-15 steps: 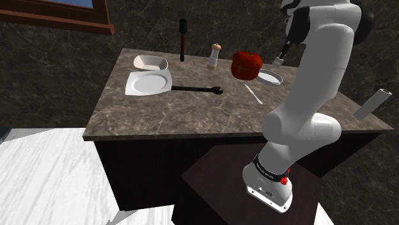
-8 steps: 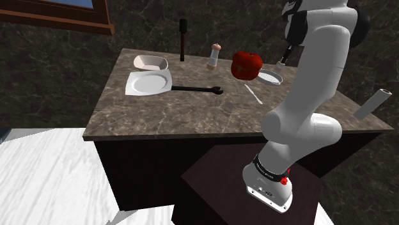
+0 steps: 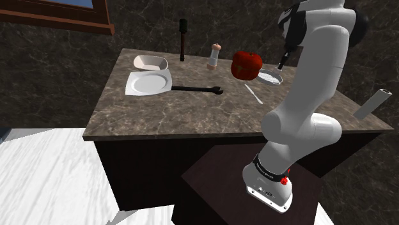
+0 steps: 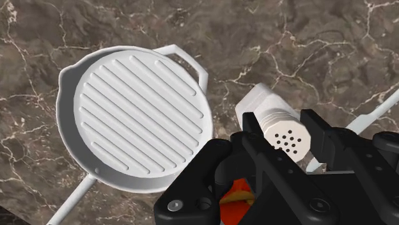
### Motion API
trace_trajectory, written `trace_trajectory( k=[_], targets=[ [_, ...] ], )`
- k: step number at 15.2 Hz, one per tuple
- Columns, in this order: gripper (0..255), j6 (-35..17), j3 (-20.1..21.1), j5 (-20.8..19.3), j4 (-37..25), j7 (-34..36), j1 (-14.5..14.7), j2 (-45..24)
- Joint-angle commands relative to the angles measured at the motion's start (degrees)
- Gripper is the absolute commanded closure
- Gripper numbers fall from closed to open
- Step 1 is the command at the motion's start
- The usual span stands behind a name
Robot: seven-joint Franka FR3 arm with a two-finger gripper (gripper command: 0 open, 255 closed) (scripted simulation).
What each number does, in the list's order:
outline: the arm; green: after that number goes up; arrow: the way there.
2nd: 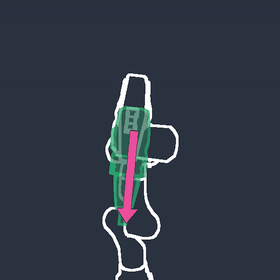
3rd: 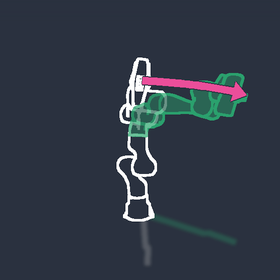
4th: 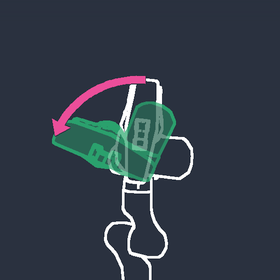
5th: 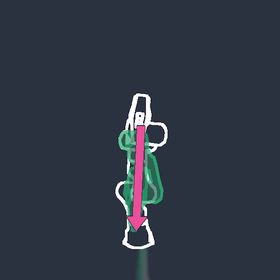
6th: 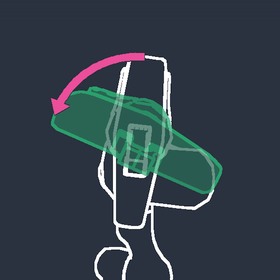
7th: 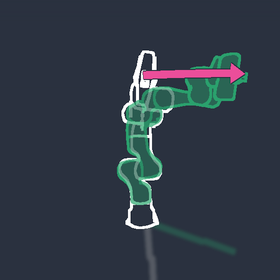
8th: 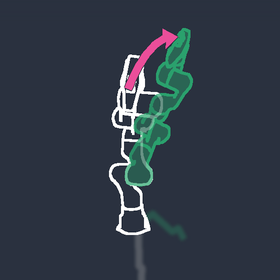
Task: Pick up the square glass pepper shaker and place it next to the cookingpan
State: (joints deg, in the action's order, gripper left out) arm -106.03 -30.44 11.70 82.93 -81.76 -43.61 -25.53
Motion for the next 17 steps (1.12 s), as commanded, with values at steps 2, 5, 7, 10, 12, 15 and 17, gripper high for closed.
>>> trace_trajectory(
  k=[2, 5, 7, 10, 12, 15, 17],
  targets=[
    [255, -2.2, 0.1, 0.2, 2.1, -0.1, 0.2, -0.1],
    [255, -4.3, 0.3, 0.4, 3.9, -0.3, 0.3, -0.6],
    [255, -5.7, 0.4, 0.7, 4.9, -0.5, 0.3, -0.9],
    [255, -7.7, 0.6, 1.1, 6.4, -0.7, 0.3, -1.5],
    [255, -9.0, 0.8, 1.4, 7.3, -0.9, 0.3, -2.0],
    [255, -11.1, 1.1, 1.9, 8.6, -1.2, 0.2, -2.9],
    [255, -11.1, 1.1, 1.9, 8.6, -1.2, 0.2, -2.9]
  ],
)
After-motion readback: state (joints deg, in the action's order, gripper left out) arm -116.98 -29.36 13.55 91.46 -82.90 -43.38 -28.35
